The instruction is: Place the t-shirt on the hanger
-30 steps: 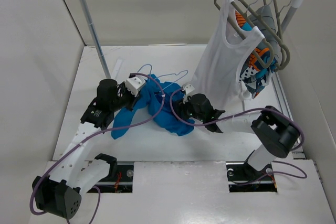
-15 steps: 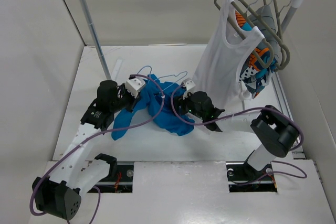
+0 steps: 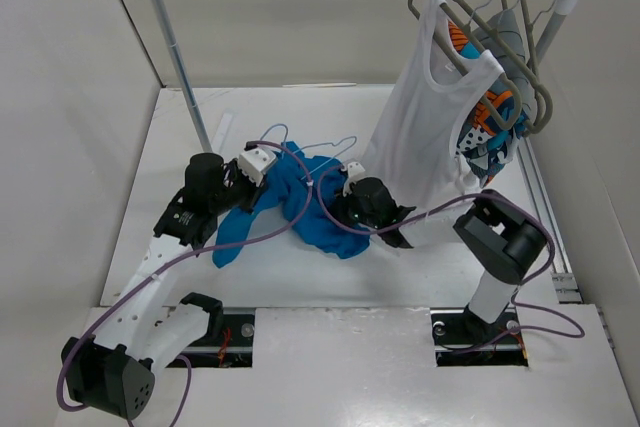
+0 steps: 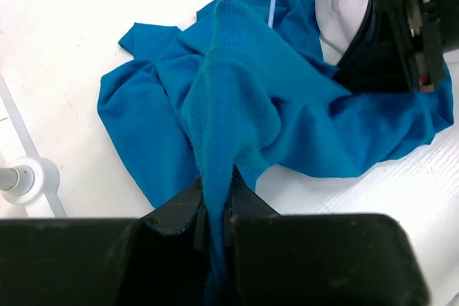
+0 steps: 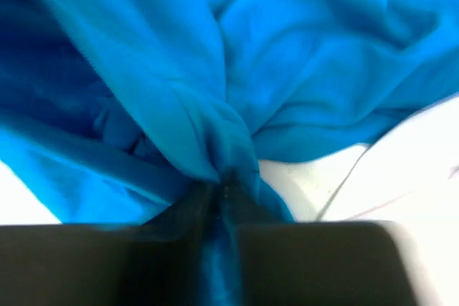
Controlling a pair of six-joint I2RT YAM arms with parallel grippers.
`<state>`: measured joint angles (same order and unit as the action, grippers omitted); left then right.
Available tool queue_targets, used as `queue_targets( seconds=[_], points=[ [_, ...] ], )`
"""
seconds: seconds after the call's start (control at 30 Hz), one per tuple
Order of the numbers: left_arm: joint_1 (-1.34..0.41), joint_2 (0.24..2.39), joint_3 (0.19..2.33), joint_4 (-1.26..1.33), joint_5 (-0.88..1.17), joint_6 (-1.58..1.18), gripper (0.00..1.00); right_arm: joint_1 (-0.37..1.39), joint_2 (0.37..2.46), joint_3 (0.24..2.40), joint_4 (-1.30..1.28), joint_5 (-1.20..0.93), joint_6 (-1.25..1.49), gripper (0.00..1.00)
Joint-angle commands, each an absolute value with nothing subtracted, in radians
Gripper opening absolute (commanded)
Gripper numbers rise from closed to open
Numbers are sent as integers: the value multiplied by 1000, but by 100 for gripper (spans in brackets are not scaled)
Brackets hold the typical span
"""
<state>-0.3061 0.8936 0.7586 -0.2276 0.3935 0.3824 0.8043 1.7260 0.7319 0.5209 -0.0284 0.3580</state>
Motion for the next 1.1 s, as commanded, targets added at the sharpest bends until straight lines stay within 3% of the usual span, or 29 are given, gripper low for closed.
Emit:
queue_targets(
  seconds=[0.0, 0.13, 0.27, 0.47, 0.67, 0.77, 1.07],
  points=[
    [-307, 864, 785, -184, 407, 354, 0, 787, 1743, 779, 528, -69, 374, 0],
    [-298, 812, 798, -292, 463, 464, 0, 732, 1625, 711, 491, -40, 307, 0],
    [-229, 769, 798, -446, 576, 697, 0, 644, 1412, 635, 284, 55, 175, 0],
    [-219, 769, 788, -600, 649, 940, 0, 506, 1181, 581, 100, 18, -15, 0],
    [-219, 805, 758, -578, 523, 1034, 0, 488, 1063, 590, 51, -57, -182, 0],
    [-219, 816, 771, -569, 544, 1071, 0, 547, 1052, 672, 37, -110, -290, 0],
    [-344, 847, 821, -523, 827, 1006, 0, 709, 1304, 1003, 37, -397, -466, 0]
  ],
)
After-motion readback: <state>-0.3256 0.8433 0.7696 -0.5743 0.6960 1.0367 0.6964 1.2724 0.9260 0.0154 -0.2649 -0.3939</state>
